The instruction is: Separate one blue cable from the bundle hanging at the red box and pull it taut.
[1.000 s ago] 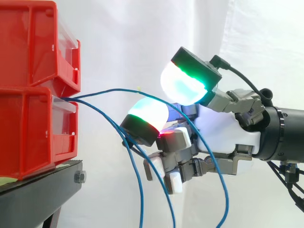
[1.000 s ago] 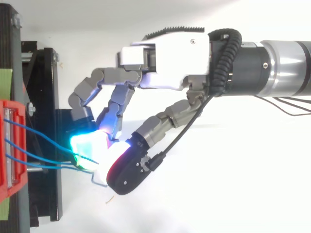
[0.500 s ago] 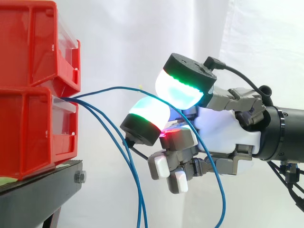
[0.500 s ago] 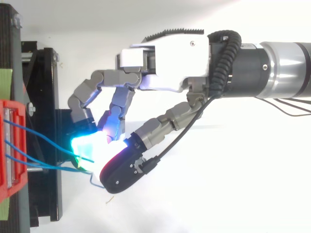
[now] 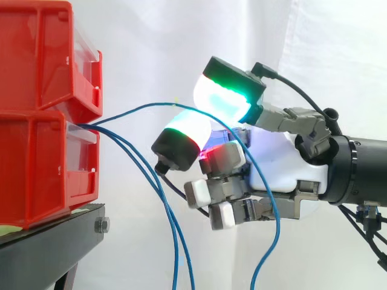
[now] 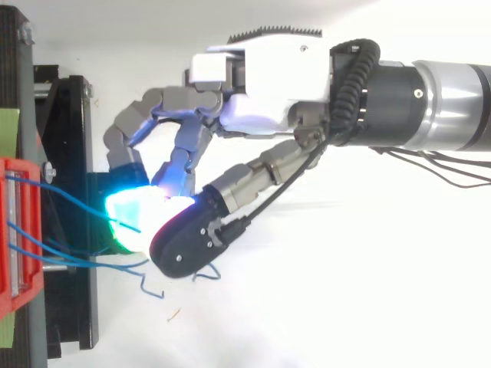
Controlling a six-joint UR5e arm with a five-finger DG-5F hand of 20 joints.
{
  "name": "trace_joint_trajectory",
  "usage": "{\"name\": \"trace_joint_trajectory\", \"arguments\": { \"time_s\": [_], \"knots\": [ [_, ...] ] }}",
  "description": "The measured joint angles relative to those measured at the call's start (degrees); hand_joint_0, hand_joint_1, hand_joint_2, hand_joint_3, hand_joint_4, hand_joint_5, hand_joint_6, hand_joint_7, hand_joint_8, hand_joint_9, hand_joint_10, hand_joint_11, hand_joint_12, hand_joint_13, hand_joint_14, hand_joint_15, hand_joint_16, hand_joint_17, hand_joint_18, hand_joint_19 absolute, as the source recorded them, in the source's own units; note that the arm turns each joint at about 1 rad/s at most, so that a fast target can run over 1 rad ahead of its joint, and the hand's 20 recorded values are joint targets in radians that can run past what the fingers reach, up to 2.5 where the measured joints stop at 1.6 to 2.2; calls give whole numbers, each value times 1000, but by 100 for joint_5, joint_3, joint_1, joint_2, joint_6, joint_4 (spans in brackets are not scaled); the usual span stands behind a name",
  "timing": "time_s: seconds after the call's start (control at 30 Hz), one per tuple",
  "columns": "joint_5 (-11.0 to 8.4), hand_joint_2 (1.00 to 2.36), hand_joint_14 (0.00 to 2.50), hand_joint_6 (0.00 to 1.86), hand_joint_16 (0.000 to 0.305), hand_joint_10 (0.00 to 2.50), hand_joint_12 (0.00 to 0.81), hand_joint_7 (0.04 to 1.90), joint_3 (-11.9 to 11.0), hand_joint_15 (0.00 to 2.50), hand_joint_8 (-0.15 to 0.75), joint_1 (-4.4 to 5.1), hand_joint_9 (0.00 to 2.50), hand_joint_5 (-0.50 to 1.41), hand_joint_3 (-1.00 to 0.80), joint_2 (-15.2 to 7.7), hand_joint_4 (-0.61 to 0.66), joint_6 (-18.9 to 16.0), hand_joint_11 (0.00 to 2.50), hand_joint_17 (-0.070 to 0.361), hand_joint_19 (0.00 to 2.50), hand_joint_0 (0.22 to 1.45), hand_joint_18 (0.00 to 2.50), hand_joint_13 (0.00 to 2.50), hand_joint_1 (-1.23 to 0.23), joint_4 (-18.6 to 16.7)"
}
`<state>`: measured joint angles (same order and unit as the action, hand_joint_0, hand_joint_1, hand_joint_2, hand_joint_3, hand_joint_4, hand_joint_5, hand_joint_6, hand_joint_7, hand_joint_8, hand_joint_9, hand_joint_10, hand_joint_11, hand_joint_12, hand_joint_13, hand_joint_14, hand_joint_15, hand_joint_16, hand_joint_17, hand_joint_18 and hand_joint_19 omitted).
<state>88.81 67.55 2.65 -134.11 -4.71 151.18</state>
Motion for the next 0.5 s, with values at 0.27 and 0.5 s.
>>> {"name": "trace_joint_trajectory", "arguments": {
  "time_s": [0.27,0.5],
  "knots": [
    [-80,1014,16,856,45,14,354,1112,7,487,412,-5,1088,-141,-299,-2,123,-565,700,101,598,622,1001,983,-775,16],
    [-139,1014,16,857,46,14,358,1127,162,436,485,4,1092,-141,-304,-6,131,-818,452,104,587,624,1002,956,-763,-139]
  ]
}}
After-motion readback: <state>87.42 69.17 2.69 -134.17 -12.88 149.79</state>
